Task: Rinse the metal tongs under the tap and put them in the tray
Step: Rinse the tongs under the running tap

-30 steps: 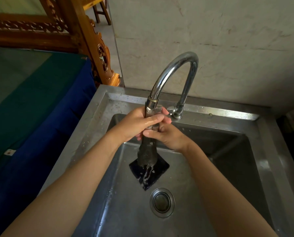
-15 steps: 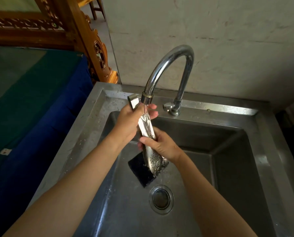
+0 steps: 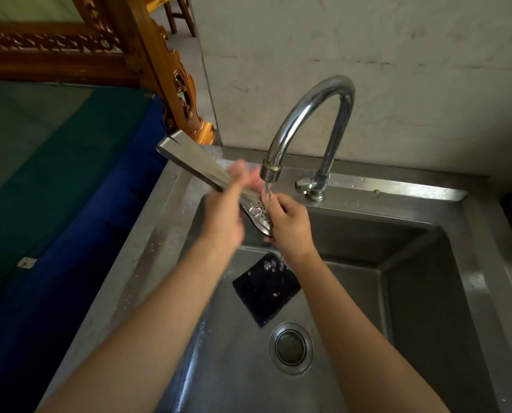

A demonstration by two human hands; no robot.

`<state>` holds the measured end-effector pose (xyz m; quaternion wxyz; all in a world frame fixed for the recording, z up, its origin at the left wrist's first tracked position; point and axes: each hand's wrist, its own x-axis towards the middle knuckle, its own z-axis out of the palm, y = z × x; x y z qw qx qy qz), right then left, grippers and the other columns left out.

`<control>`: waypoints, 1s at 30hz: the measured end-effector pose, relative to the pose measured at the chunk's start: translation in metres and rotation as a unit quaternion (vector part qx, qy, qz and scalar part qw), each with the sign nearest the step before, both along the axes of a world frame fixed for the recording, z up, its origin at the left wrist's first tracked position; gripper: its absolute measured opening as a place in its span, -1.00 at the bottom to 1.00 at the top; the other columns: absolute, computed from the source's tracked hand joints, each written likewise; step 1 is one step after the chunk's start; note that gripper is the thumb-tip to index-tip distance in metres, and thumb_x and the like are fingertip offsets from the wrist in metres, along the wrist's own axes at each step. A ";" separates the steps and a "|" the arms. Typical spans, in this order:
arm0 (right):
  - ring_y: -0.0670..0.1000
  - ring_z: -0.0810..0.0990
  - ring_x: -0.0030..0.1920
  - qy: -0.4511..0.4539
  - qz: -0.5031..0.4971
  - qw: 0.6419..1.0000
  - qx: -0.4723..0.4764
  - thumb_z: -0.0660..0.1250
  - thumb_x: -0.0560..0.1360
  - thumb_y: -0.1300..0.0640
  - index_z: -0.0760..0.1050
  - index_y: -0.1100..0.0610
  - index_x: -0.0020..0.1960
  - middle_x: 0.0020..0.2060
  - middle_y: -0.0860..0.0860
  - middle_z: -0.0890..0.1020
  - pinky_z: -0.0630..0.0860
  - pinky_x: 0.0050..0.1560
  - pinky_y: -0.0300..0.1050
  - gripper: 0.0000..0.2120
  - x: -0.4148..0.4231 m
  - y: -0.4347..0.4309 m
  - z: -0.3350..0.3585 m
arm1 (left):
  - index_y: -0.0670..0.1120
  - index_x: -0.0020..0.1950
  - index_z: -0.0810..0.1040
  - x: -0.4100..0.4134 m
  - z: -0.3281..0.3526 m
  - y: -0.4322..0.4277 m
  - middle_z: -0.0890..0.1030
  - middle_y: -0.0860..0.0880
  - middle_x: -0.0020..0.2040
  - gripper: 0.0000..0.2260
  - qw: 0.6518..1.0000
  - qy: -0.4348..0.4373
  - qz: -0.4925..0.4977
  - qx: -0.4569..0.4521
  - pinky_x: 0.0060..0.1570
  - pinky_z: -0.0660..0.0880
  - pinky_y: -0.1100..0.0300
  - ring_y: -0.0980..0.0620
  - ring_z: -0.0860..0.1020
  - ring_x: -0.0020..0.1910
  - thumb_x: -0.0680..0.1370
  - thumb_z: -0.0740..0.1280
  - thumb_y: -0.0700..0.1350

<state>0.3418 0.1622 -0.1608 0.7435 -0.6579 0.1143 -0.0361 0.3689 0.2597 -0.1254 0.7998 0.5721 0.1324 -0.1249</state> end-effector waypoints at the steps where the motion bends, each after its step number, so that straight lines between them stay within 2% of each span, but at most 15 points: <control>1: 0.00 0.28 -0.46 0.001 -0.023 0.999 -0.032 0.23 0.54 -0.05 0.43 0.27 -0.30 -0.53 -0.02 0.34 0.30 -0.39 -0.05 -0.59 0.002 0.004 0.003 | 0.03 -0.01 0.67 -0.011 -0.006 -0.011 0.64 0.01 0.13 -0.72 1.000 0.012 -0.021 0.003 0.19 0.44 0.01 0.02 0.51 0.22 0.38 0.40 0.14; 3: -0.07 0.29 -0.51 0.023 -0.065 0.991 -0.115 0.14 0.57 -0.07 0.38 0.22 -0.39 -0.55 -0.04 0.35 0.28 -0.43 -0.14 -0.53 0.004 0.007 0.006 | 0.06 -0.09 0.70 -0.024 -0.018 -0.028 0.69 0.02 0.01 -0.83 0.998 0.024 -0.011 -0.065 -0.11 0.57 0.18 0.05 0.61 0.08 0.51 0.32 0.03; 4: -0.12 0.30 -0.55 0.043 -0.083 0.985 -0.148 0.10 0.59 -0.07 0.35 0.15 -0.43 -0.56 -0.06 0.37 0.29 -0.47 -0.21 -0.52 0.003 0.006 0.006 | 0.07 -0.14 0.70 -0.027 -0.021 -0.032 0.70 0.03 -0.05 -0.82 0.994 0.027 0.008 -0.106 -0.17 0.57 0.23 0.07 0.64 0.02 0.53 0.30 -0.02; 6: -0.15 0.34 -0.56 0.079 -0.111 0.974 -0.181 0.04 0.61 -0.05 0.33 0.08 -0.45 -0.56 -0.07 0.40 0.30 -0.49 -0.25 -0.51 0.000 0.002 0.003 | 0.08 -0.15 0.70 -0.031 -0.025 -0.037 0.70 0.04 -0.02 -0.82 0.991 0.015 0.014 -0.132 -0.03 0.55 0.21 0.09 0.63 0.05 0.53 0.30 -0.06; 9: -0.13 0.40 -0.49 0.060 -0.084 0.977 -0.184 0.01 0.63 0.00 0.40 0.09 -0.32 -0.48 -0.05 0.47 0.36 -0.47 -0.34 -0.59 -0.010 -0.001 -0.001 | 0.03 -0.24 0.68 -0.029 -0.021 -0.041 0.71 0.01 -0.11 -0.82 0.997 -0.011 0.008 -0.073 0.14 0.50 0.09 0.06 0.64 0.04 0.48 0.33 0.03; 10: -0.14 0.42 -0.47 0.041 -0.049 0.983 -0.170 0.03 0.62 0.02 0.43 0.09 -0.20 -0.44 -0.06 0.49 0.37 -0.47 -0.38 -0.68 -0.014 -0.002 -0.003 | -0.01 -0.27 0.65 -0.023 -0.021 -0.041 0.71 0.00 -0.21 -0.80 0.998 -0.001 0.022 -0.060 0.13 0.51 0.05 0.04 0.66 -0.03 0.47 0.34 0.04; 12: -0.18 0.44 -0.47 0.021 0.026 0.994 -0.105 0.13 0.60 0.06 0.41 0.11 0.01 -0.39 -0.05 0.50 0.42 -0.47 -0.33 -0.85 -0.022 -0.005 -0.004 | -0.08 -0.25 0.56 -0.010 -0.021 -0.041 0.64 0.02 -0.41 -0.74 0.998 0.022 0.038 -0.055 0.08 0.54 0.01 0.03 0.67 -0.23 0.54 0.27 0.04; 14: -0.14 0.46 -0.45 0.023 0.051 0.997 -0.044 0.18 0.58 0.09 0.40 0.17 0.09 -0.36 -0.02 0.49 0.45 -0.47 -0.21 -0.83 -0.026 -0.011 -0.007 | -0.10 -0.28 0.50 -0.005 -0.021 -0.043 0.54 0.03 -0.51 -0.66 0.995 0.046 0.038 -0.081 0.02 0.55 -0.01 0.04 0.61 -0.39 0.58 0.19 0.07; 17: -0.10 0.51 -0.31 0.038 -0.019 0.997 -0.072 0.13 0.60 0.03 0.50 0.16 -0.01 -0.32 -0.05 0.55 0.50 -0.28 -0.17 -0.75 -0.027 -0.012 -0.010 | -0.09 -0.27 0.48 -0.011 -0.029 -0.047 0.55 0.03 -0.48 -0.66 0.994 0.049 0.007 -0.095 -0.05 0.57 0.05 0.06 0.60 -0.40 0.56 0.19 0.11; 19: -0.10 0.47 -0.42 0.080 -0.026 0.996 -0.043 0.07 0.60 -0.06 0.52 0.10 -0.17 -0.45 -0.08 0.51 0.42 -0.40 -0.21 -0.64 -0.029 -0.012 -0.011 | -0.10 -0.22 0.51 -0.015 -0.036 -0.045 0.61 0.01 -0.38 -0.77 0.992 0.010 -0.026 -0.119 -0.01 0.55 0.07 0.04 0.63 -0.27 0.56 0.24 0.00; 21: -0.11 0.30 -0.62 0.141 0.012 0.986 0.088 0.05 0.60 -0.12 0.44 0.11 -0.30 -0.60 -0.07 0.39 0.24 -0.61 -0.26 -0.56 -0.029 -0.014 -0.010 | -0.12 -0.18 0.55 -0.014 -0.038 -0.038 0.63 -0.01 -0.29 -0.83 0.982 -0.033 -0.069 -0.170 0.13 0.49 0.00 -0.01 0.63 -0.16 0.56 0.24 -0.12; 24: -0.14 0.10 -0.71 0.213 0.104 0.917 0.321 0.01 0.61 -0.08 0.35 0.14 -0.34 -0.69 -0.06 0.26 0.07 -0.73 -0.36 -0.54 -0.028 -0.024 -0.005 | -0.14 0.03 0.50 -0.001 -0.035 -0.026 0.64 -0.02 -0.20 -0.79 0.953 -0.059 -0.151 -0.255 0.26 0.42 -0.09 -0.04 0.62 -0.03 0.57 0.15 -0.07; 26: -0.14 0.03 -0.70 0.235 0.190 0.850 0.431 -0.05 0.62 0.04 0.35 0.14 -0.35 -0.71 -0.07 0.28 0.04 -0.78 -0.37 -0.57 -0.029 -0.026 -0.003 | -0.13 0.14 0.51 0.006 -0.032 -0.020 0.65 -0.02 -0.15 -0.74 0.932 -0.064 -0.194 -0.301 0.26 0.43 -0.05 -0.02 0.62 -0.01 0.51 0.25 -0.04; 28: -0.14 0.02 -0.68 0.244 0.264 0.792 0.494 -0.05 0.57 0.14 0.36 0.14 -0.35 -0.71 -0.07 0.30 0.06 -0.78 -0.35 -0.62 -0.031 -0.028 -0.003 | -0.11 0.15 0.57 0.009 -0.032 -0.017 0.66 -0.02 -0.14 -0.63 0.924 -0.062 -0.225 -0.303 0.16 0.52 0.06 0.03 0.63 -0.07 0.38 0.45 -0.05; 30: -0.14 0.06 -0.69 0.235 0.307 0.763 0.518 -0.03 0.52 0.17 0.38 0.14 -0.33 -0.70 -0.07 0.28 0.10 -0.78 -0.36 -0.68 -0.033 -0.030 -0.006 | -0.07 0.11 0.60 0.009 -0.031 -0.016 0.66 0.00 -0.17 -0.63 0.930 -0.059 -0.249 -0.265 0.03 0.56 0.14 0.07 0.63 -0.14 0.33 0.49 -0.05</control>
